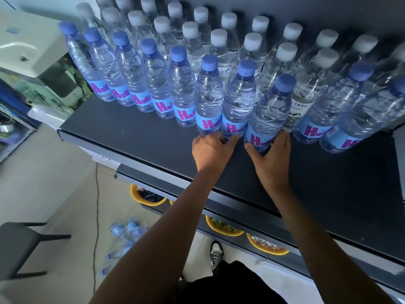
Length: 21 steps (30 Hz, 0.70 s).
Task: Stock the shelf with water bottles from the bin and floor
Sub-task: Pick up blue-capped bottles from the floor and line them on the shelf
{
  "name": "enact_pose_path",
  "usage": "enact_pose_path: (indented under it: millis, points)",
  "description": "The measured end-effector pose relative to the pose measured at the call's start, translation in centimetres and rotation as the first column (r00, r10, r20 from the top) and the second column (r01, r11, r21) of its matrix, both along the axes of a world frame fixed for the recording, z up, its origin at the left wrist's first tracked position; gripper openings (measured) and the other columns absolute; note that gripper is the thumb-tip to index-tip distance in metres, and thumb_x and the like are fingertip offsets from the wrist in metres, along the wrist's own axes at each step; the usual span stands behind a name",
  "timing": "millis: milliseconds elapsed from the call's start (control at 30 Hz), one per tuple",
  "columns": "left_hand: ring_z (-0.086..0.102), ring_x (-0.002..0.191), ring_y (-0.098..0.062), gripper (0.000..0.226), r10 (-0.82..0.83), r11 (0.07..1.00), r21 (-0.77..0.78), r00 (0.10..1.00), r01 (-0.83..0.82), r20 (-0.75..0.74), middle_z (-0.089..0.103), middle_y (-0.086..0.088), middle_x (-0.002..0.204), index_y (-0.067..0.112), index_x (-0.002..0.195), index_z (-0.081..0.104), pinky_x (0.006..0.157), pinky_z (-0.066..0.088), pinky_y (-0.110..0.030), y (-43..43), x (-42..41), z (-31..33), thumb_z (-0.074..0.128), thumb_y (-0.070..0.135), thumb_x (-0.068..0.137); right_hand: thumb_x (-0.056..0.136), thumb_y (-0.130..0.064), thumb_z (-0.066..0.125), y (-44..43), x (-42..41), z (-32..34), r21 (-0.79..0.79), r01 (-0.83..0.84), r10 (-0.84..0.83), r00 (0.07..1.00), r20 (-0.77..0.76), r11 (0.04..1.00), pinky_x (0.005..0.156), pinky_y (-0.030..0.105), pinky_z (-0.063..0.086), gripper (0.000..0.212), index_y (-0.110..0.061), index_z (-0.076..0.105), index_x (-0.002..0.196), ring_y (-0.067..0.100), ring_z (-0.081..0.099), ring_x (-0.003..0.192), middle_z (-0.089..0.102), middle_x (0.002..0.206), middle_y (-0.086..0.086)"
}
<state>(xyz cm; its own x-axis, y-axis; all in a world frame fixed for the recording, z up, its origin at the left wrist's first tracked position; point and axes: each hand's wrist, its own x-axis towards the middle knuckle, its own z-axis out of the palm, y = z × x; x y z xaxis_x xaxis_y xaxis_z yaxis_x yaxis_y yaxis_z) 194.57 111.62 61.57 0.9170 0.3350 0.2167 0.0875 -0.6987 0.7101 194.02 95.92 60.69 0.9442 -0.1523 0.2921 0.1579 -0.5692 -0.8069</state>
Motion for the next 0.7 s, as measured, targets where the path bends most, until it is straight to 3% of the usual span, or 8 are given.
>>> enact_pose_path:
  millis: [300,467,567,633,700]
  points:
    - [0.051,0.058,-0.017,0.058,-0.005,0.999,-0.054,1.0,0.006,0.025,0.045,0.011,0.051,0.025,0.05,0.034,0.069,0.047,-0.034,0.1,-0.3,-0.2,0.076,0.052,0.081,0.074,-0.044,0.082,-0.3,0.3,-0.8,0.04,0.005,-0.005,1.0,-0.005,0.999,0.105,0.055,0.047,0.086,-0.006,0.045,0.142,0.027,0.047,0.132,0.049,0.139,0.009]
    - [0.037,0.049,-0.007,0.056,-0.086,0.925,-0.373,0.996,0.074,-0.017,0.04,0.009,0.05,0.021,0.053,0.038,0.055,0.035,-0.027,2.0,-1.9,0.9,0.08,0.037,0.087,0.074,-0.039,0.086,-0.3,-1.0,-0.1,0.063,0.051,-0.053,0.998,0.038,0.997,0.104,0.053,0.047,0.082,-0.011,0.046,0.14,0.025,0.047,0.127,0.045,0.135,0.0]
    - [0.037,0.054,-0.012,0.051,-0.119,0.822,-0.561,0.993,0.101,0.005,0.042,-0.003,0.055,0.004,0.061,0.044,0.056,0.035,-0.029,4.5,-6.4,1.6,0.078,0.028,0.091,0.081,-0.038,0.083,0.3,-4.2,0.4,0.102,0.089,-0.096,0.994,0.06,0.991,0.107,0.049,0.046,0.075,-0.007,0.047,0.14,0.025,0.046,0.128,0.046,0.136,0.008]
    - [0.038,0.056,-0.013,0.048,-0.056,0.791,-0.608,0.998,0.066,0.036,0.042,-0.005,0.057,0.002,0.065,0.048,0.056,0.034,-0.031,6.6,-11.1,1.1,0.076,0.031,0.091,0.087,-0.031,0.08,1.5,-7.5,0.5,0.106,0.093,-0.106,0.987,0.122,0.99,0.105,0.046,0.046,0.065,-0.002,0.051,0.136,0.029,0.049,0.124,0.048,0.134,0.016]
    - [0.041,0.058,-0.012,0.042,0.058,0.774,-0.633,0.997,-0.01,0.054,0.045,-0.002,0.058,0.013,0.064,0.051,0.057,0.035,-0.032,9.4,-16.3,-0.3,0.073,0.038,0.089,0.09,-0.019,0.078,3.8,-11.2,0.6,0.112,0.047,-0.065,0.985,0.161,0.993,0.105,0.039,0.046,0.053,0.001,0.054,0.133,0.03,0.051,0.12,0.049,0.131,0.018]
